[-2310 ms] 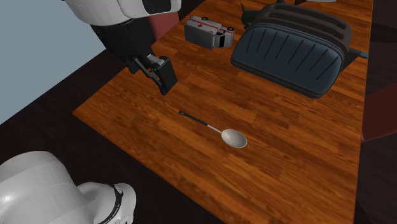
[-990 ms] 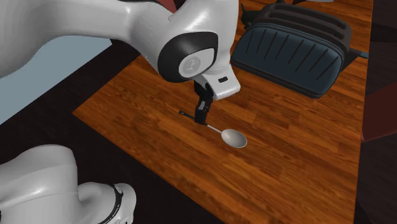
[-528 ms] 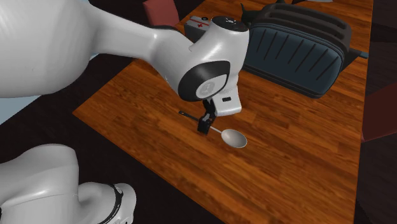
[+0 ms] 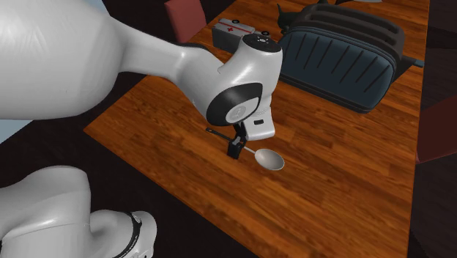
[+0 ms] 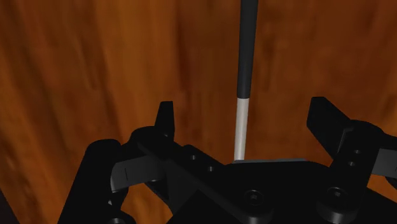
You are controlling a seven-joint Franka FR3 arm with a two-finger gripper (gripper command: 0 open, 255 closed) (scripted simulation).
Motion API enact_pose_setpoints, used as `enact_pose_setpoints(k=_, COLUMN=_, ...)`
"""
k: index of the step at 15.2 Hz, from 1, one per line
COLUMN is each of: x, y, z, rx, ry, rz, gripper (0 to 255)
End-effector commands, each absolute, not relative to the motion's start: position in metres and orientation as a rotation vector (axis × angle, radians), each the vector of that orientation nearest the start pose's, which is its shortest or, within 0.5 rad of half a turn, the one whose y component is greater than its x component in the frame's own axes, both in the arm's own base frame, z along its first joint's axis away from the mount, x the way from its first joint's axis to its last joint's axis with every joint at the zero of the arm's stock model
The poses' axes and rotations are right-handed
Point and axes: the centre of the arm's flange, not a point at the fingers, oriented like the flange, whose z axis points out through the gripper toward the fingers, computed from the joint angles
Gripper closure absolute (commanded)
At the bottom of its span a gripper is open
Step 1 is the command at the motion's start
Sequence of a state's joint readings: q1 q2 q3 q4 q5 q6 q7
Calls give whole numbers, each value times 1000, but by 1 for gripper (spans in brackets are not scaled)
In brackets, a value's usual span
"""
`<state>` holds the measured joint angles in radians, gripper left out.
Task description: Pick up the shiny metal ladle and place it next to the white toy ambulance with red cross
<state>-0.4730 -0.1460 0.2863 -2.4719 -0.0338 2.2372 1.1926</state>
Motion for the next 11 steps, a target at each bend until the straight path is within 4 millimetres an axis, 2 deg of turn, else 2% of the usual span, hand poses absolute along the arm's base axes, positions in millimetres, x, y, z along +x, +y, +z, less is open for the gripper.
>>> enact_pose_setpoints(k=1, x=442, y=-86, z=337, rx=-2521, ry=2043, rz=83, gripper=0)
enact_pose_setpoints(k=3, x=442, y=-86, z=337, rx=-2521, ry=2043, rz=83, gripper=0)
enact_pose_setpoints(k=4, x=442, y=-86, z=337, rx=-2521, ry=2043, rz=83, gripper=255)
enact_pose_setpoints(k=11, x=442, y=-86, z=337, rx=-2521, ry=2043, rz=83, gripper=255)
